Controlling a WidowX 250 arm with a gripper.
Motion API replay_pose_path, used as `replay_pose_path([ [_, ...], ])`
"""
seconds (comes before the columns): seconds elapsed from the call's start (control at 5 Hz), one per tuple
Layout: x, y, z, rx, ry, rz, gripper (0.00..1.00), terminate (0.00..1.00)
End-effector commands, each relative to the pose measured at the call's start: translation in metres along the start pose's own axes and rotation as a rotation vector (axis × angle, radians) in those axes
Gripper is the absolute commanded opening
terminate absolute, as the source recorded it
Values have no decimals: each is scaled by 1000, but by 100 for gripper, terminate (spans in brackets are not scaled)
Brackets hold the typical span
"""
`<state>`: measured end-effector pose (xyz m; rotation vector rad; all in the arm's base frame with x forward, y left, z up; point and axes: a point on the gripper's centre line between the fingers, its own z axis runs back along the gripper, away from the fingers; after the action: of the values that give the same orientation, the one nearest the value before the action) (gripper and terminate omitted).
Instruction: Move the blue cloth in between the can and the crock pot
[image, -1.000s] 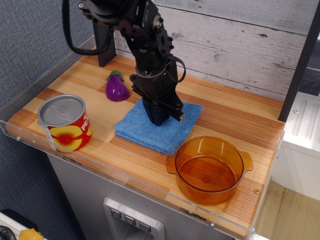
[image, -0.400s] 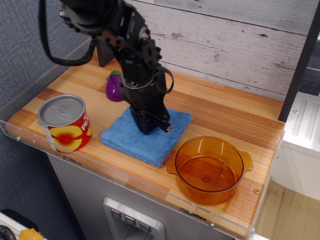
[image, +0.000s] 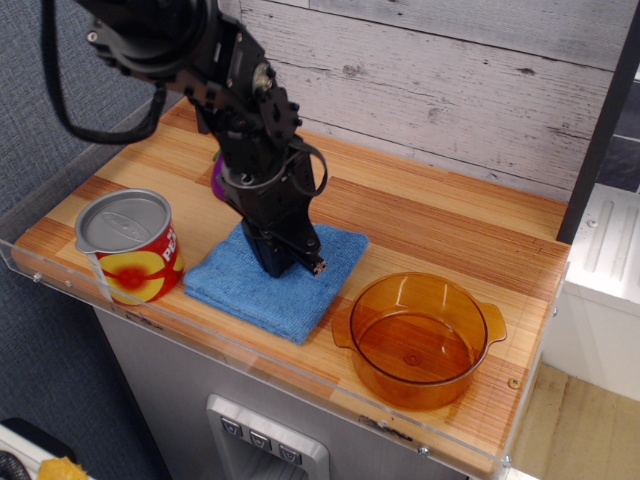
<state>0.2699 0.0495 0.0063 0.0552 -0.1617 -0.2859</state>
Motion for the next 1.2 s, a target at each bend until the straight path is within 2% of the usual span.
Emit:
replay_pose_path([
  [0.0,-11,9,17,-5,-28,21,0,0],
  [0.4,-4,15,24,7,-46,34,0,0],
  [0.6,4,18,34,2,-87,35,100,0],
  [0.8,13,18,52,5,-131,26,100,0],
  [1.0,16,19,64,13,-134,22,100,0],
])
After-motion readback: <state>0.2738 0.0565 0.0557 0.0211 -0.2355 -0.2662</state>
